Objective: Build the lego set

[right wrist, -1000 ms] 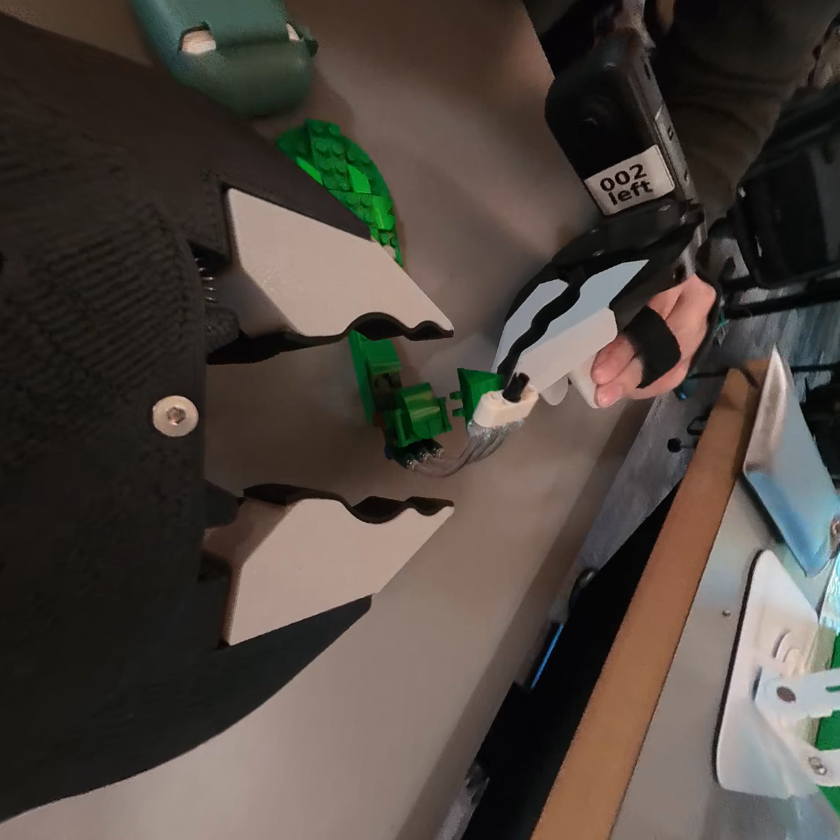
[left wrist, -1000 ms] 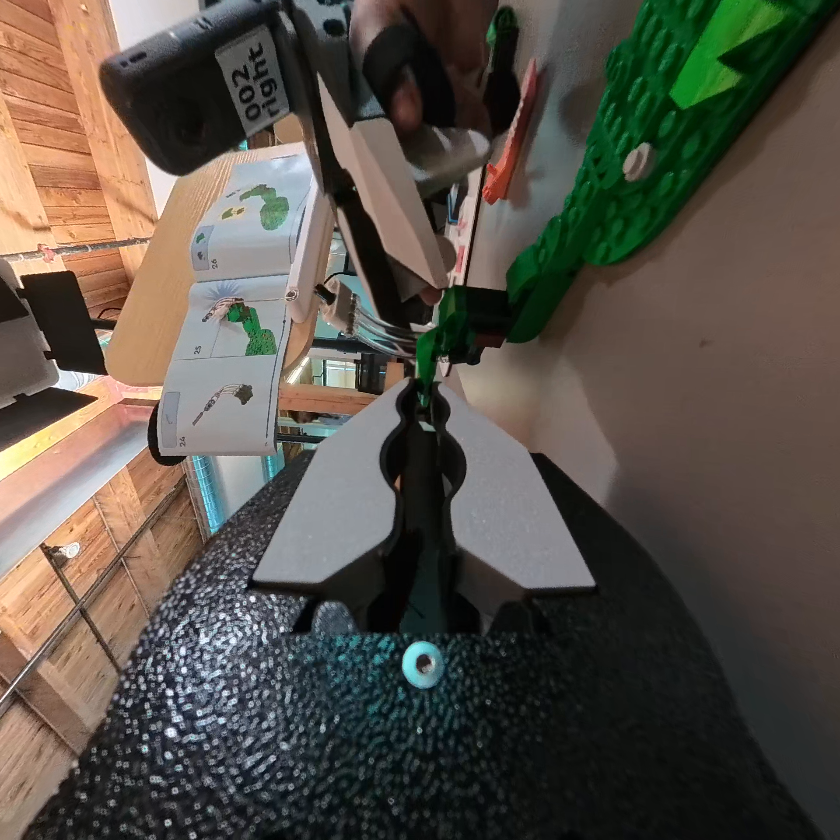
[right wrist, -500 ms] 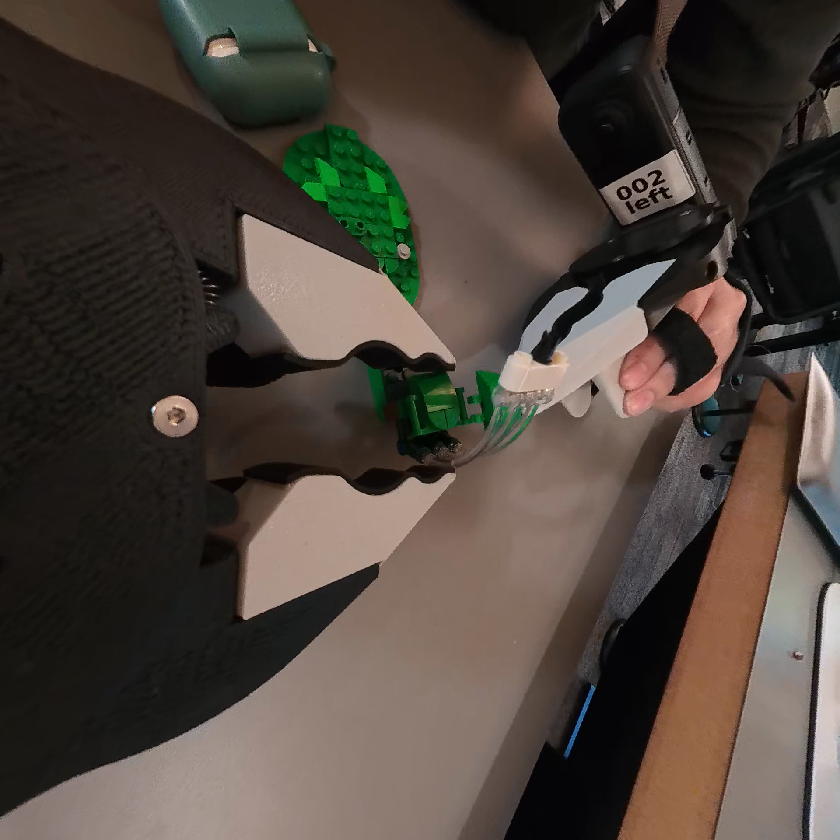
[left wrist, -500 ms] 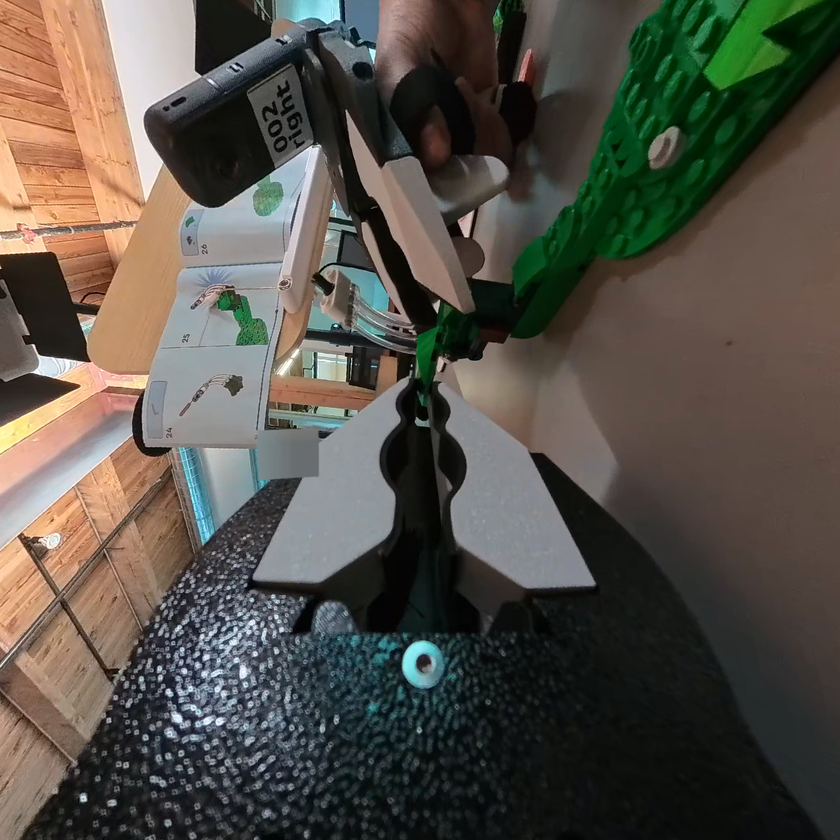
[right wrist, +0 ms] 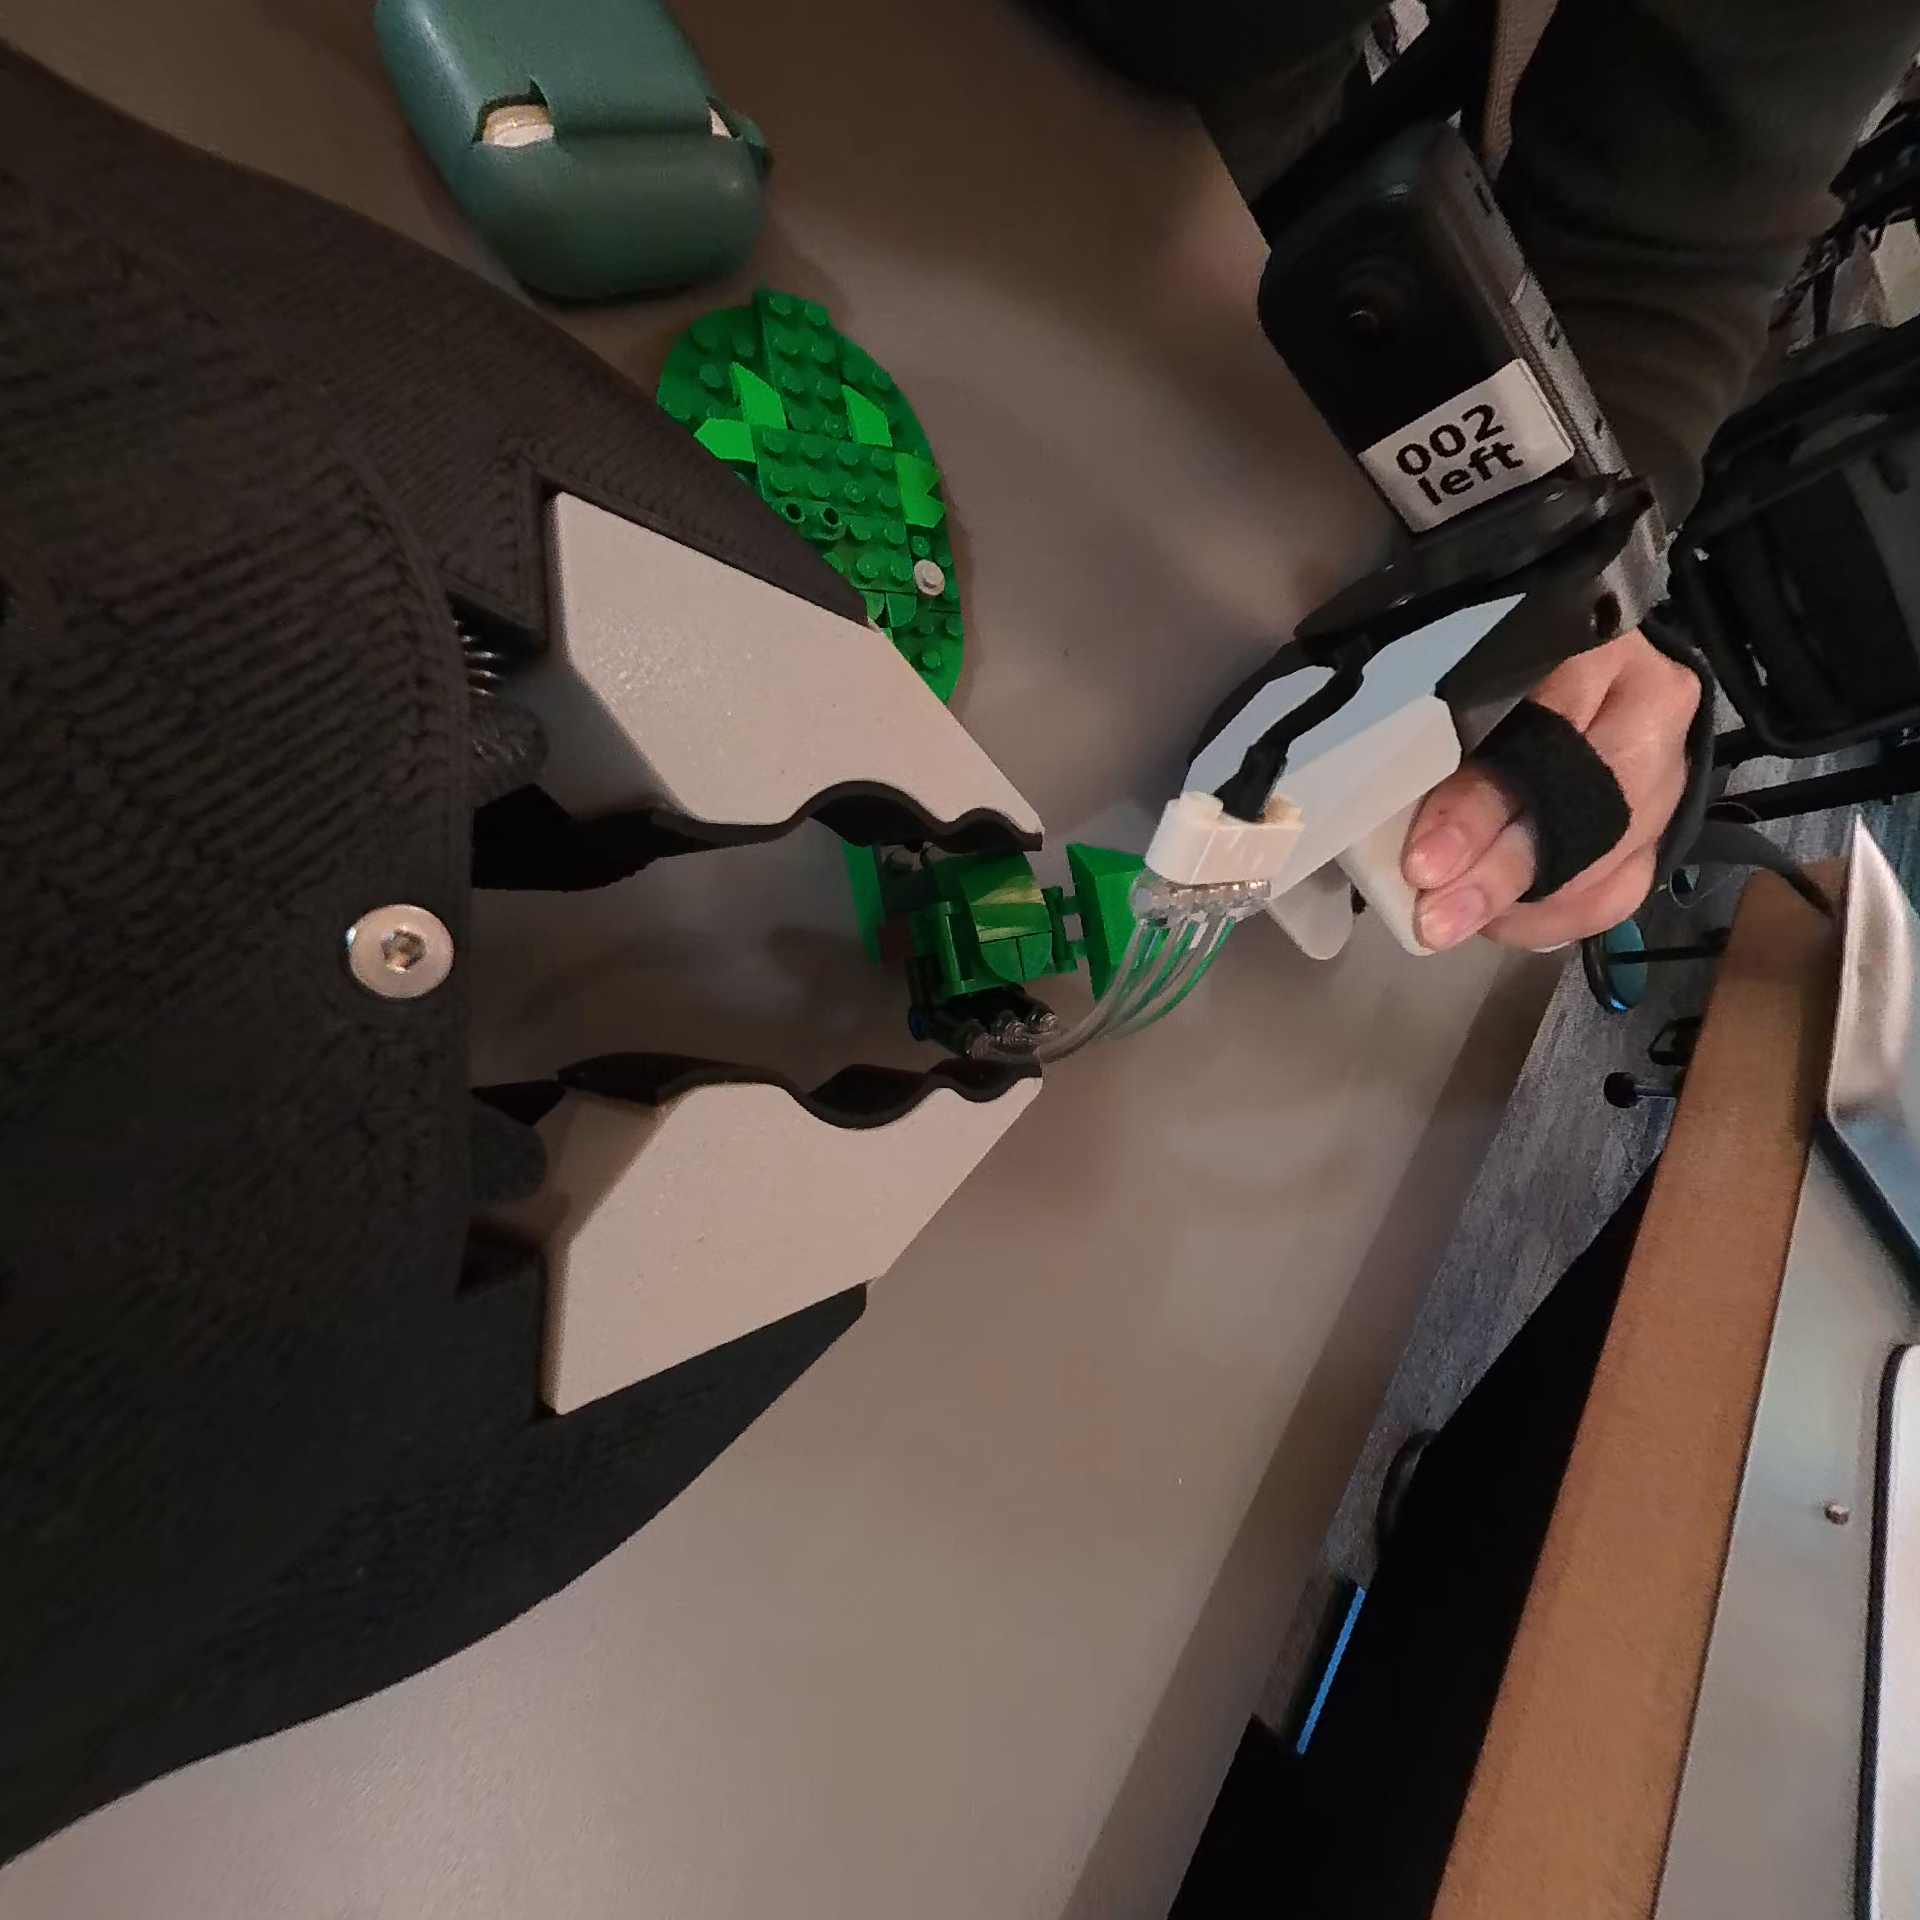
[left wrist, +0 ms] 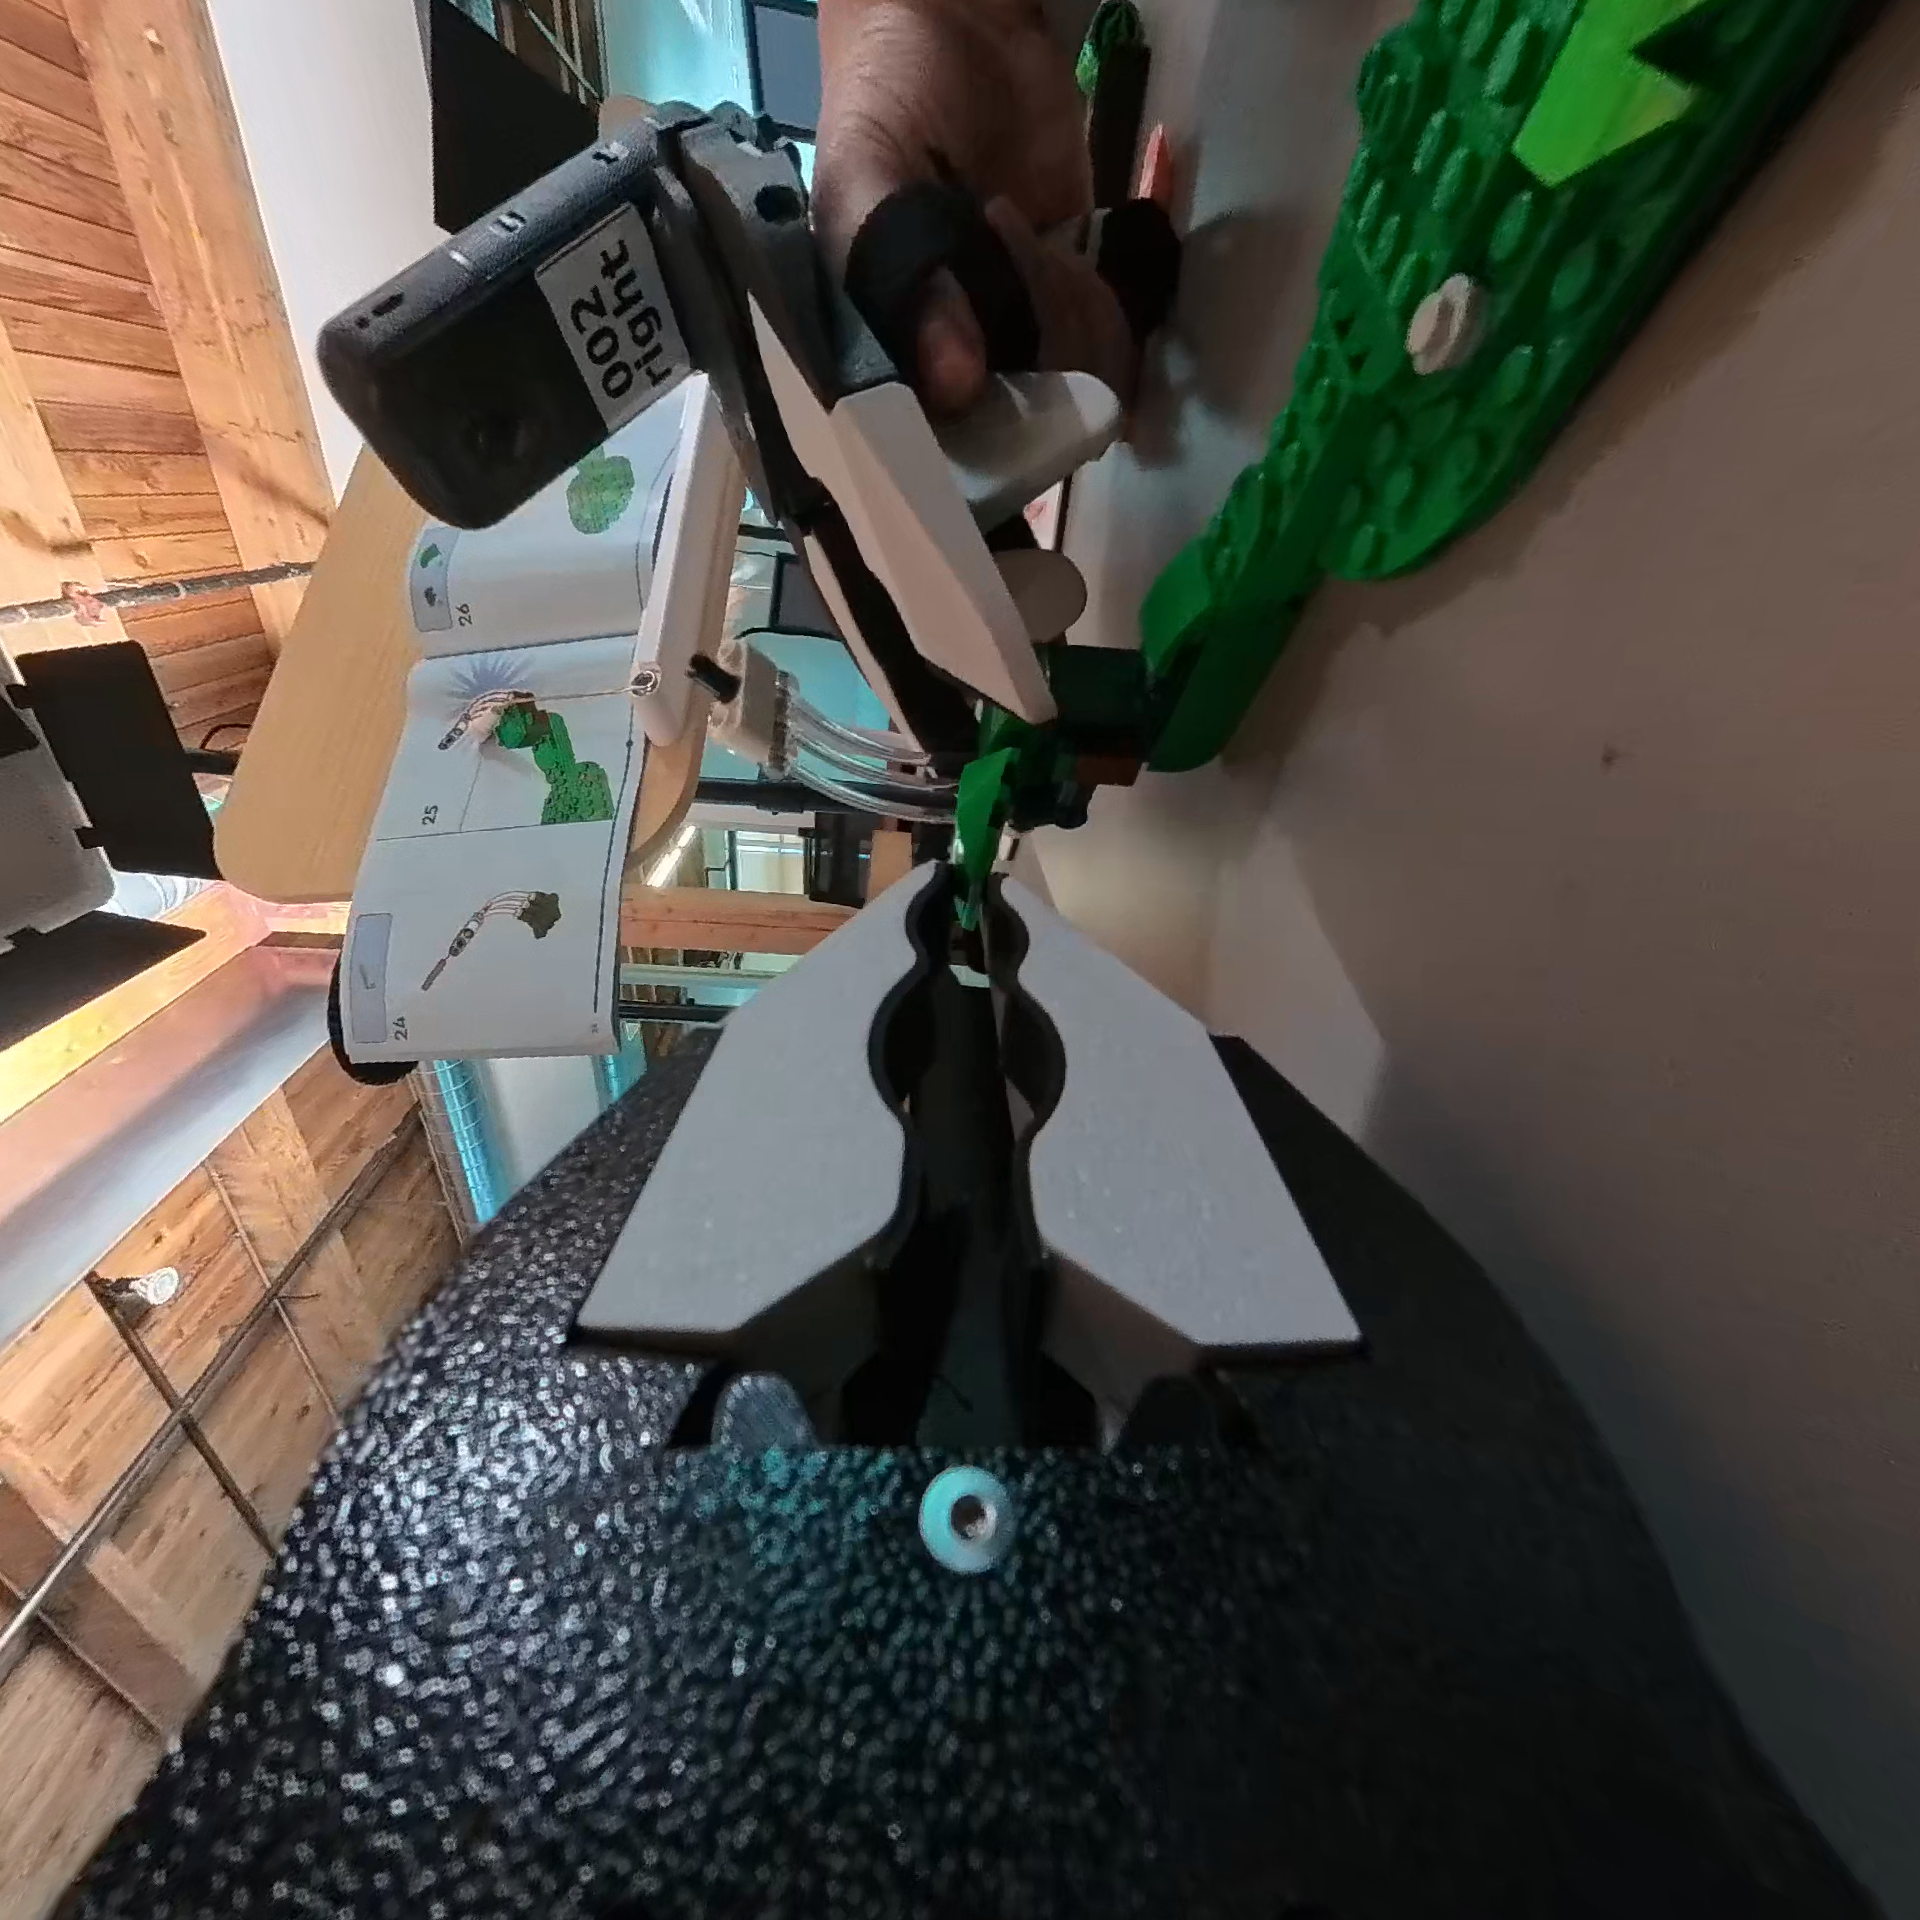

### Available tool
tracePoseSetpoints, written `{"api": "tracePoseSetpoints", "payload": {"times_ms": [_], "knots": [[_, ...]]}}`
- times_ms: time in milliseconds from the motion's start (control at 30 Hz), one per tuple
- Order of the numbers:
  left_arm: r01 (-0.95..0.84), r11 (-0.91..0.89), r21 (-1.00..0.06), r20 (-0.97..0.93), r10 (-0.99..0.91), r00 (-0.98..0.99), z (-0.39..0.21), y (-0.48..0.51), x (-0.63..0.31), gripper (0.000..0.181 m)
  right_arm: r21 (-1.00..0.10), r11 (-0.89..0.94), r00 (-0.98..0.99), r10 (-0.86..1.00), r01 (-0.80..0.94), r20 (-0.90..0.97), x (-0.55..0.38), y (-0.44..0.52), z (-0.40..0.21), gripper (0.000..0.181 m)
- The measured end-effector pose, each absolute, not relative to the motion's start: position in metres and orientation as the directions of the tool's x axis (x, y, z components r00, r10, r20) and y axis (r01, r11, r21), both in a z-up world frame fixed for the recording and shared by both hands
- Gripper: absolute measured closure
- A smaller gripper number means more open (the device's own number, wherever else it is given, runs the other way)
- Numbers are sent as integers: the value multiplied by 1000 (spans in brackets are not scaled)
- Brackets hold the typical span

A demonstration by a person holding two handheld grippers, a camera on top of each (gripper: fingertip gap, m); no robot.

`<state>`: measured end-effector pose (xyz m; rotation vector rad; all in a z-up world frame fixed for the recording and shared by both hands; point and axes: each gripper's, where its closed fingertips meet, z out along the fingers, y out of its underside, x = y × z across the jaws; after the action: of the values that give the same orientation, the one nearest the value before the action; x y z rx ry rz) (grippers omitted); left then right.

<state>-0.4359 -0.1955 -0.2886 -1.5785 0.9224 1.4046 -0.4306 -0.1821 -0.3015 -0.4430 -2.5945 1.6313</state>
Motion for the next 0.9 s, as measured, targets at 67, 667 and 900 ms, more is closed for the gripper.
{"api": "tracePoseSetpoints", "payload": {"times_ms": [67,667,900], "knots": [[-907,-405,-113,-992,-6,126,-289,-195,-437,178,-888,404,-958,263,219,-117,-431,-182,-302,142],[-873,-483,-67,-996,-16,86,-290,-192,-436,179,-884,396,-952,267,249,-149,-429,-180,-302,143],[-870,-489,-68,-996,-15,87,-290,-190,-436,179,-882,392,-949,269,262,-163,-429,-180,-302,143]]}}
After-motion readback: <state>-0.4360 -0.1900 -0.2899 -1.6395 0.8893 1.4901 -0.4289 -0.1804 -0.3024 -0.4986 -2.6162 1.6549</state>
